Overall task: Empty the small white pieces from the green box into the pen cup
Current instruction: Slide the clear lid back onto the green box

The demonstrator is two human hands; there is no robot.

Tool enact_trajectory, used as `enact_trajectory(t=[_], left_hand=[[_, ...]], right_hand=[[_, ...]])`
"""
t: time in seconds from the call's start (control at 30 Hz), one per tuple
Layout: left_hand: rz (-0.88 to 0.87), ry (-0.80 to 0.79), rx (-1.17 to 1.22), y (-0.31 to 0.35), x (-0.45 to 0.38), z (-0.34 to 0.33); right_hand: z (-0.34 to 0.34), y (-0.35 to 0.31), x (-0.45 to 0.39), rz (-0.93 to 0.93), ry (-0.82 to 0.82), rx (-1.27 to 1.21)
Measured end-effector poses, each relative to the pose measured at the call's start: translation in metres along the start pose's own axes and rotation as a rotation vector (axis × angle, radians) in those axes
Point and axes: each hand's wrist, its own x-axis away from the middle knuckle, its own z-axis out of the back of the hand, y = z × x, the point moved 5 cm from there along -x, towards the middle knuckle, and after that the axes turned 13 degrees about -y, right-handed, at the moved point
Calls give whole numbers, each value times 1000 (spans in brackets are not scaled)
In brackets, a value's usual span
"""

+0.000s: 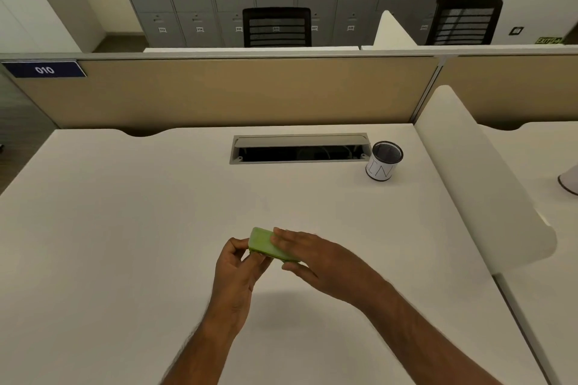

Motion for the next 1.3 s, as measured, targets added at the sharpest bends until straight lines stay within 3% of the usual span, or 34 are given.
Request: enact_trajectory(t=[0.3,0.6,0.83,1.07,1.3], left_hand=[[23,36,-6,-5,-5,1],[82,-57,-34,-6,-7,-5],[63,-139,8,7,-13,1],[-6,-213,-235,23,-21,4],[79,-344,-312,29,-24,2]], right_hand=[[-16,6,-5,60,119,198],[-15,19,-3,14,83,68],[3,20,3,-155,31,-349],[2,20,6,-170,48,-626],[-1,20,7,-145,12,-908]])
